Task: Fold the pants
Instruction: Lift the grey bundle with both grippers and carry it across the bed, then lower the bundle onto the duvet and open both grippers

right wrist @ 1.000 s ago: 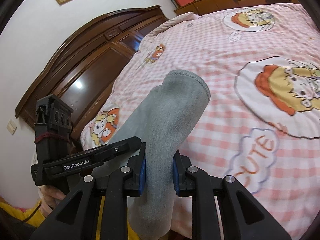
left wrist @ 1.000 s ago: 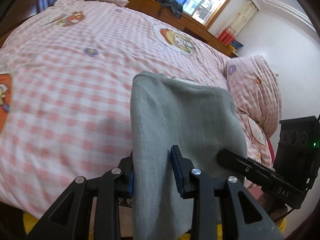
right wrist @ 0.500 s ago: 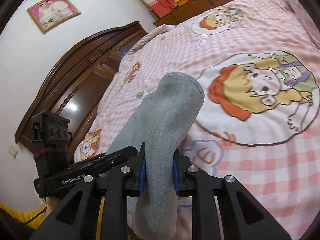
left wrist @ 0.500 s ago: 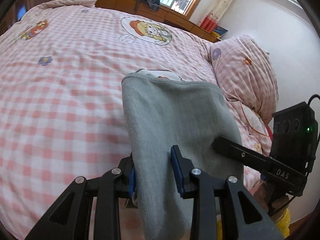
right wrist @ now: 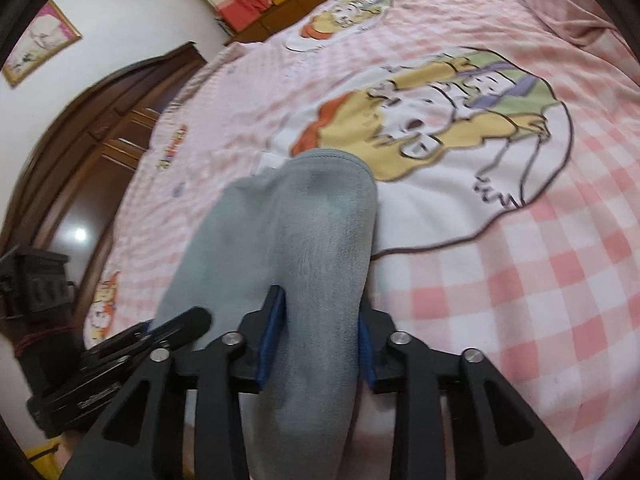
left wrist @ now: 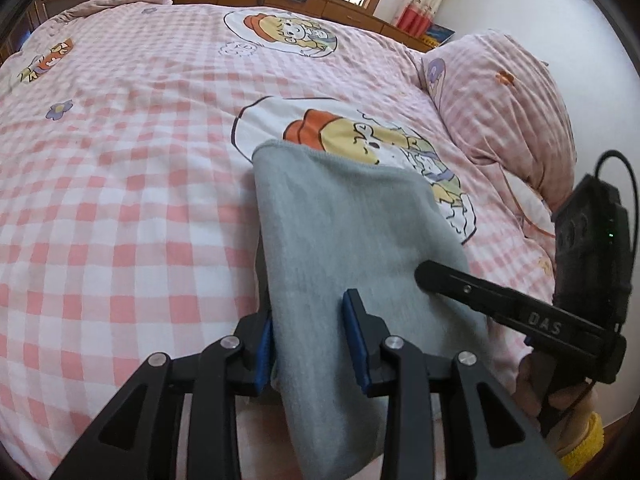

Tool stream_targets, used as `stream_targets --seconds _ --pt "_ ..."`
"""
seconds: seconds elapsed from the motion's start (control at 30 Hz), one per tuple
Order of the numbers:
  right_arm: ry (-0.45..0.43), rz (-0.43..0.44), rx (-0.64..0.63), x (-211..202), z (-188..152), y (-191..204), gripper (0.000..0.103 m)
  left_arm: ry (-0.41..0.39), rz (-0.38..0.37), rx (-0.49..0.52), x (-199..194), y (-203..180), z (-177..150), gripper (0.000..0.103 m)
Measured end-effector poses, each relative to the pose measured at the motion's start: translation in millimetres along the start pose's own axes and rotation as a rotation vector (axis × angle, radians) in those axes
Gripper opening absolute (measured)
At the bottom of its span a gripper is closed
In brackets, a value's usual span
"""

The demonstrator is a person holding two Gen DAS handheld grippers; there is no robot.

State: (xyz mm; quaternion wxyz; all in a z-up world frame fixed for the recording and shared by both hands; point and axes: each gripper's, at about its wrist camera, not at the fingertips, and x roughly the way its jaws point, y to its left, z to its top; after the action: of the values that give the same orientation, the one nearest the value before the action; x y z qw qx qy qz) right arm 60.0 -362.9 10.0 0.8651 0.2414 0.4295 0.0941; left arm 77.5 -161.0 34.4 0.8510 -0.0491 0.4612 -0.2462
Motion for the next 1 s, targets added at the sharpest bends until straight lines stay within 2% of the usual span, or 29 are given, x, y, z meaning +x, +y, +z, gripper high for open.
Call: stream_targets --seconds 0.07,0.13,0.2,0.3,0.33,0.4,0.43,0.5,0.6,0.7,0.83,1.0 --pt "-0.001 -0.018 0.007 -3 -1 1 0.038 -0.002 0.001 0.0 -7 0 -1 0.033" --pt "-0.02 -0.08 -0.007 -13 1 5 0.038 -0.031 0.021 0.028 -20 -6 0 0.032" --pt "-0.078 -0.156 -0.048 -30 4 14 0.038 -0.08 0.028 0.061 -36 -13 3 0.032" --pt "-0.14 -0.165 -0.088 -43 12 25 0.037 -0.125 0.02 0.078 -47 -20 10 0.029" --pt "-0.142 -0.161 -0.095 -42 15 27 0.035 -0.13 0.014 0.077 -48 -21 10 0.023" --pt "-0.126 -0.161 -0.109 -32 24 30 0.024 -0.141 0.018 0.083 -47 -22 8 0.017" --pt "-0.121 -0.156 -0.109 -26 27 29 0.021 -0.127 0.021 0.088 -44 -21 7 0.016" --pt "-0.103 -0.148 -0.095 -11 32 26 0.021 -0.07 0.024 0.08 -32 -14 1 0.014" --pt "-0.067 -0.176 -0.084 15 38 18 0.017 -0.012 0.039 0.048 -18 -2 -8 0.013" --pt "-0.057 -0.188 -0.086 27 40 16 0.014 -0.017 0.031 0.045 -17 2 -11 0.013" --pt "-0.051 -0.191 -0.073 12 38 21 0.014 -0.02 0.027 0.052 -23 -2 -12 0.013" --pt "-0.059 -0.165 -0.073 -25 11 35 0.014 -0.027 0.035 0.064 -34 -6 -22 0.013"
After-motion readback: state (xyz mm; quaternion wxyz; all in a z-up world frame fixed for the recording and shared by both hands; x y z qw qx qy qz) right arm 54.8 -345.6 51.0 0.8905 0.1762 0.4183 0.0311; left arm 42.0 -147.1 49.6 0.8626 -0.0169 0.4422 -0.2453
